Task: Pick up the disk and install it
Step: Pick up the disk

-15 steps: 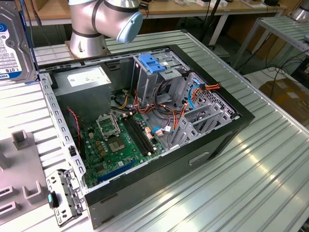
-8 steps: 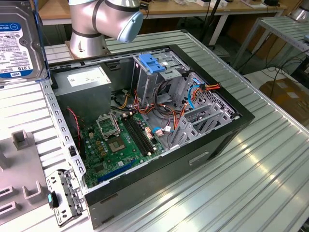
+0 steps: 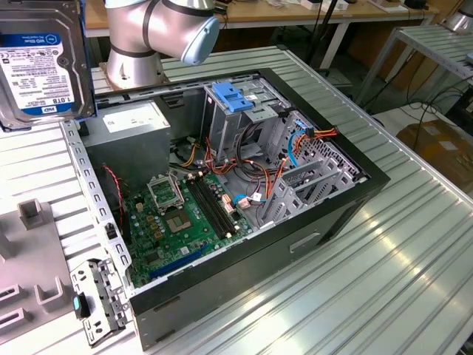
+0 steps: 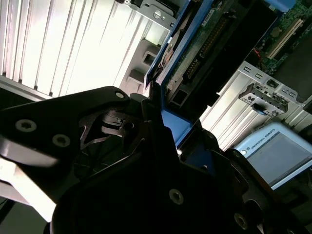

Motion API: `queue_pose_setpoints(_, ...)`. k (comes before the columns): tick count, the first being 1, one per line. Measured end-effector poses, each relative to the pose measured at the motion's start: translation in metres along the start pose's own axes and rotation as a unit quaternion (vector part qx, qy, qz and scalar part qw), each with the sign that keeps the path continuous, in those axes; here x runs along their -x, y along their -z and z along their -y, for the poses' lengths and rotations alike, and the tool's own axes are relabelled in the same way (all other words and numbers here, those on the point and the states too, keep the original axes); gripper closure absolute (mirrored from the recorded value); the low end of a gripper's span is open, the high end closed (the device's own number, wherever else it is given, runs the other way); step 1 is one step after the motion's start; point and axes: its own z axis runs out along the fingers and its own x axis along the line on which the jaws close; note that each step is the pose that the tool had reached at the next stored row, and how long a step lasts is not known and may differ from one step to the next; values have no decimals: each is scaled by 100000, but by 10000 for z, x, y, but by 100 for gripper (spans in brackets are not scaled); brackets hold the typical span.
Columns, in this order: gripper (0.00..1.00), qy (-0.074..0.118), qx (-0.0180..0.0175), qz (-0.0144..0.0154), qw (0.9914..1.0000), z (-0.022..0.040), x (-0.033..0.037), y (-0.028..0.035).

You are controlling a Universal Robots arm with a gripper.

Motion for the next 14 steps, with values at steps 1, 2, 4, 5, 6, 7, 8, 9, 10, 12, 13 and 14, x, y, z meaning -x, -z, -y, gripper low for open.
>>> queue_pose_setpoints(1,63,-28,3,0,100000,45,3,1)
queue_pose_setpoints(2,63,-53,4,3,100000,85,6,1)
queue_pose_setpoints(4,63,-90,8,2,100000,137,9,2)
queue_pose_setpoints(5,63,-109,10,1,100000,161,10,3)
queue_pose_setpoints(6,63,-130,6,5,100000,187,12,3)
queue_pose_setpoints(7,63,-150,9,2,100000,216,13,3)
queue_pose_setpoints(8,63,-184,10,5,100000,250,15,4)
queue_pose_setpoints(9,63,-214,16,1,100000,280,17,5)
queue_pose_setpoints(10,63,-241,13,7,100000,305,18,5)
queue_pose_setpoints(12,63,-309,16,7,100000,385,23,6)
queue_pose_setpoints(13,63,-328,18,7,99999,407,24,6)
queue_pose_setpoints(14,63,-348,21,7,99999,436,26,7)
